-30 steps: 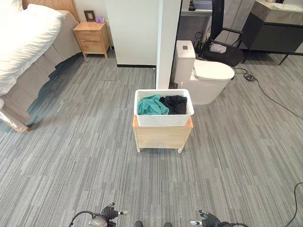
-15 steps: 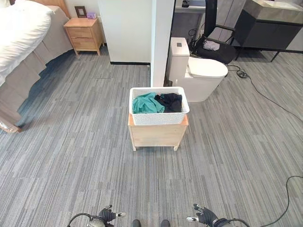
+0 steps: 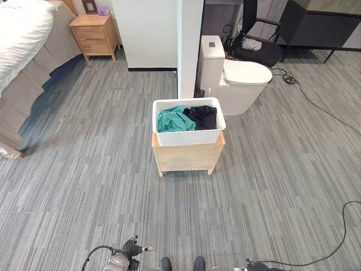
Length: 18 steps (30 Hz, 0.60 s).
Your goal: Grab the laundry basket,head to the washer,open it,put in the laundry and shut it.
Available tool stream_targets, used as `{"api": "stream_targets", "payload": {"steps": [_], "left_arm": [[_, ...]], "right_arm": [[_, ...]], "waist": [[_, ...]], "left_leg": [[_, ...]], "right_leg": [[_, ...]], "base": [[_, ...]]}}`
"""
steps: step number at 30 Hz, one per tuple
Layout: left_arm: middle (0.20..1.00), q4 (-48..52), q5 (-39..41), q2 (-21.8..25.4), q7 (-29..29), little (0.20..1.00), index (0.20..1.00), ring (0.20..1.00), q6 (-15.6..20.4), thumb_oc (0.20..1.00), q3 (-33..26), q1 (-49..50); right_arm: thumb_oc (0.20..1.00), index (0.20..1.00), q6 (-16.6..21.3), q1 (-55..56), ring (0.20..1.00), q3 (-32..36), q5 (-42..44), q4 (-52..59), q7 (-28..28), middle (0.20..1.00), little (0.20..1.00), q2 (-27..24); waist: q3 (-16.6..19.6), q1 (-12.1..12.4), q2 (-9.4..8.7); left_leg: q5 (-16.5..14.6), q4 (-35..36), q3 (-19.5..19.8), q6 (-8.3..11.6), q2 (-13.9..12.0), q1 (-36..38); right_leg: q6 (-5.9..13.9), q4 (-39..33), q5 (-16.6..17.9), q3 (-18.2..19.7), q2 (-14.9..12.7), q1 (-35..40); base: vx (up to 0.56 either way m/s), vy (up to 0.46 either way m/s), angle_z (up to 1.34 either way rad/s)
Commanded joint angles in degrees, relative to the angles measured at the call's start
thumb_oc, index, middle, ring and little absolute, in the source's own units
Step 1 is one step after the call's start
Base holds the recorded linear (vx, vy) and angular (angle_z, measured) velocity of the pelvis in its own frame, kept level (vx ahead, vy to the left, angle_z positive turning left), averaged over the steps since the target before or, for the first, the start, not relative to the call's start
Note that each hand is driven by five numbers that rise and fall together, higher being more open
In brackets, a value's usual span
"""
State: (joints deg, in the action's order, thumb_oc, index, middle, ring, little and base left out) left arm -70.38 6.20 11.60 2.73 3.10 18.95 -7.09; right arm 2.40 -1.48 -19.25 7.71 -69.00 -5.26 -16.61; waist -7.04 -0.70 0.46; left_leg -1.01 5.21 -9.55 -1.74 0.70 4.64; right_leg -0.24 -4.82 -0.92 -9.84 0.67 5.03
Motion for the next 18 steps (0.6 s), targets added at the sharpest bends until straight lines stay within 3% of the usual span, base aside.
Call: {"api": "stream_targets", "payload": {"steps": [1, 7, 10, 12, 13, 15, 18], "left_arm": [[1.0, -3.3, -1.4, -0.57, 0.36, 1.0, 1.0, 1.0, 1.66, 1.0, 1.07, -4.66], [1.0, -1.53, -1.98, -0.49, 0.6, 1.0, 1.0, 1.0, 2.21, 1.0, 2.28, -5.48], [1.0, 0.57, -2.31, 0.12, 0.99, 1.0, 1.0, 1.0, 2.47, 1.0, 2.84, -5.94], [1.0, 0.96, -2.24, 0.22, 1.1, 1.0, 1.0, 1.0, 2.45, 1.0, 3.17, -6.39], [1.0, 1.09, -2.29, 0.23, 0.93, 1.0, 1.0, 1.0, 2.38, 1.0, 3.61, -6.71], [1.0, 1.41, -2.49, 0.61, 1.18, 1.0, 1.0, 1.0, 2.36, 1.0, 3.23, -7.05], [1.0, 0.62, -2.48, 0.46, 1.19, 1.0, 1.0, 1.0, 2.43, 1.0, 2.94, -7.05]], "right_arm": [[1.0, 1.0, 1.68, -1.49, 1.0, -2.33, 0.9, 0.44, 0.82, 1.0, 1.0, -0.58], [1.0, 1.0, 2.23, -2.85, 1.0, -1.97, 0.79, 0.84, 1.55, 1.0, 1.0, -1.31], [1.0, 1.0, 2.64, -3.01, 1.0, -0.46, 1.53, 2.04, 2.49, 1.0, 1.0, -2.2], [1.0, 1.0, 3.05, -2.85, 1.0, 0.45, 2.68, 2.14, 3.07, 1.0, 1.0, -2.68], [1.0, 1.0, 3.35, -2.68, 1.0, 0.89, 3.95, 2.27, 2.98, 1.0, 1.0, -2.86], [1.0, 1.0, 3.71, -2.25, 1.0, 1.77, 4.51, 2.13, 3.35, 1.0, 1.0, -3.04], [1.0, 1.0, 3.8, -2.25, 1.0, 1.62, 4.07, 2.05, 3.11, 1.0, 1.0, -3.42]], "waist": [[2.0, 0.71, -1.8], [0.98, 0.78, -0.46], [-0.64, 0.15, 0.5], [-1.6, -0.96, 1.14], [-1.77, -2.02, 1.3], [-2.35, -1.39, 1.41], [-2.35, -1.91, 1.15]], "left_leg": [[-0.7, -0.21, 0.69, 0.72, 1.44, -0.55], [-1.21, -0.21, 2.0, -1.0, 3.04, -0.56], [-1.3, -0.21, 3.16, -2.02, 3.96, 0.12], [-1.19, -0.21, 4.52, -2.1, 3.98, 0.95], [-1.12, -0.21, 5.48, -2.01, 3.95, 1.53], [-2.1, -0.21, 4.41, -1.59, 4.36, 2.75], [-2.88, -0.21, 4.95, -1.4, 4.48, 3.44]], "right_leg": [[8.43, 3.81, 2.03, -0.11, -7.57, -0.44], [9.13, 13.48, 1.36, 0.62, -9.7, -4.66], [9.12, 23.62, 4.49, 1.58, -11.07, -9.29], [8.79, 28.71, 4.46, 4.64, -8.39, -12.07], [8.25, 29.72, 3.05, 7.23, -4.71, -14.33], [7.55, 23.16, 2.52, -0.77, -6.83, -15.55], [7.82, 19.15, 4.13, -1.3, -6.69, -17.39]], "base": [[0.02, 0.07, 0.04], [0.04, 0.139, 0.05], [0.03, 0.166, 0.06], [0.07, 0.087, 0.21], [0.14, 0.068, 0.75], [0.15, 0.027, 0.74], [0.19, -0.081, -0.08]]}}
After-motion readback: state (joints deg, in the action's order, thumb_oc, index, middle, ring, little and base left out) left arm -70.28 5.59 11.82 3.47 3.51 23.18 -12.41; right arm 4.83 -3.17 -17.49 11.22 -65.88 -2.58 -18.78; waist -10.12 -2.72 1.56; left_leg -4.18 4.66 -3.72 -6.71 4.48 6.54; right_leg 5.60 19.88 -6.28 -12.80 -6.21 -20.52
